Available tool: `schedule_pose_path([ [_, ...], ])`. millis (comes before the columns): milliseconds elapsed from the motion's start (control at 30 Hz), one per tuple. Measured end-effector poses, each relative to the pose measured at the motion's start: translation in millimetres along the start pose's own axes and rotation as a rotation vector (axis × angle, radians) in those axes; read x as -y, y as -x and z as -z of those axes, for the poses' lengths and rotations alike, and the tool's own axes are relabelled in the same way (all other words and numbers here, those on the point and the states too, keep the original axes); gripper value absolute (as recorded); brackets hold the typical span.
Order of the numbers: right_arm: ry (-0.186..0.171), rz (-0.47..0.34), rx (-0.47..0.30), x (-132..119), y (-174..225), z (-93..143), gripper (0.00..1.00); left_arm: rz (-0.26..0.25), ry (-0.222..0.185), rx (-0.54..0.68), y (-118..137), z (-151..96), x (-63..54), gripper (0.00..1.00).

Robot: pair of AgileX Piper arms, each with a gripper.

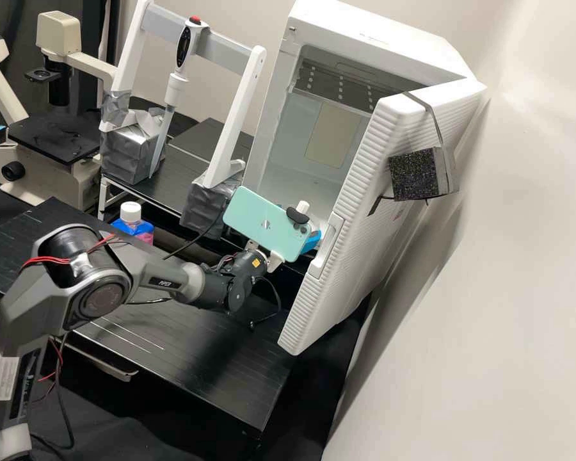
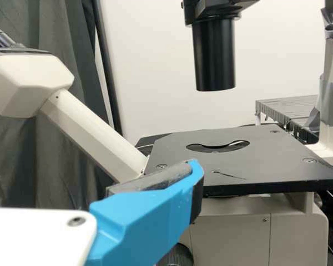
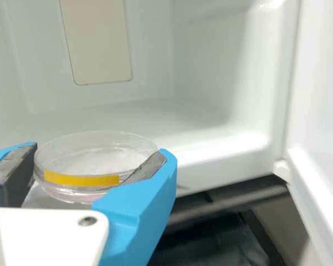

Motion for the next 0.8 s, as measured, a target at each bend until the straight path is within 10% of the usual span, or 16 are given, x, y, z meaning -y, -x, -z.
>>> schedule_pose_path([
  [500, 0.023, -0.021, 0.019, 27.6, 91.2, -1.7, 0.0, 0.0, 0.0, 0.0, 0.0, 0.0, 0.0, 1.0],
  [800, 0.047, 0.017, -0.141, 60.3, 137.5, 35.3, 0.0, 0.0, 0.0, 0.0, 0.0, 0.0, 0.0, 1.0],
])
